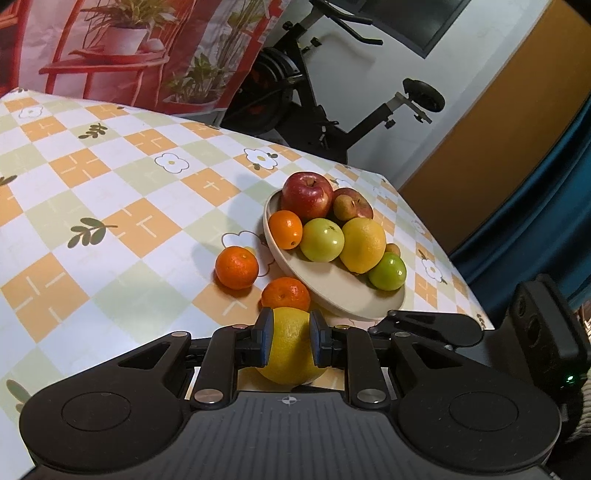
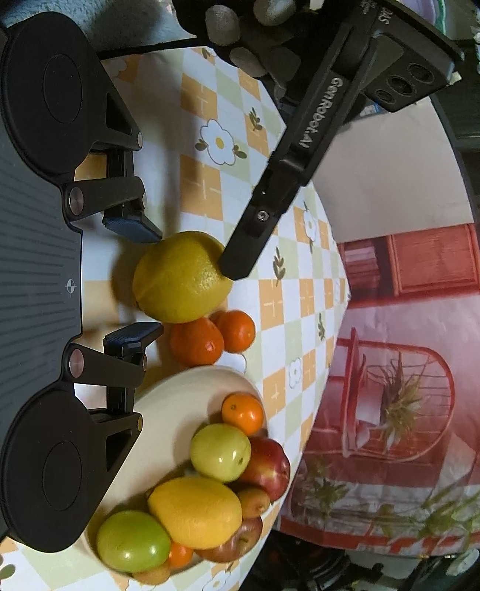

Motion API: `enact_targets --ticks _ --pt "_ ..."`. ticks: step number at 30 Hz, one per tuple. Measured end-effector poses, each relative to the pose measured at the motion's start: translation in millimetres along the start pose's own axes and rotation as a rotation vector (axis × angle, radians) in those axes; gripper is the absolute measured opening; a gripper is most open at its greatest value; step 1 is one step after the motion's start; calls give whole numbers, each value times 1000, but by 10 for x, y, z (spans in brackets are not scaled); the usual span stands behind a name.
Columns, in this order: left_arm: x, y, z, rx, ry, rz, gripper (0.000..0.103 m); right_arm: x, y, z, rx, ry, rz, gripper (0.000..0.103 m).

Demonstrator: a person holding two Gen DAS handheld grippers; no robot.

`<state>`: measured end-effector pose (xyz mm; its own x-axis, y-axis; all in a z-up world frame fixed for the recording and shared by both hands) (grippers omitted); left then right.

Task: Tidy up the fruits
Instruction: 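Close the left gripper on the yellow lemon while the right gripper pushes it, then lift the lemon with the left gripper and carry it over the plate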

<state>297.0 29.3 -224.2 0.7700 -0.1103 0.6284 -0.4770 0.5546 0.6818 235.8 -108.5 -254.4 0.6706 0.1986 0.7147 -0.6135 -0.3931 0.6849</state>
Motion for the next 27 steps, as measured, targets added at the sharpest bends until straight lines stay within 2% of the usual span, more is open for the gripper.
enact_targets --ticks 15,27 --pt "-12 -29 64 6 9 -6 22 -144 100 121 50 -138 77 42" --pt "-77 -178 410 2 -22 -28 22 -376 397 250 26 -194 116 43"
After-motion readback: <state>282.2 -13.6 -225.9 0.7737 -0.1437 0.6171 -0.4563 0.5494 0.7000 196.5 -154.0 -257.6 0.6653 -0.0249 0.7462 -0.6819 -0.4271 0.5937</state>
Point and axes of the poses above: each gripper's, at about its wrist camera, not at the fingertips, and y roughly against the way its jaws point, z to its right, x to its top, the point moved 6 cm from there along -y, roughly the way its jaws point, and after that the axes turned 9 degrees about x, right-handed, at the moved point
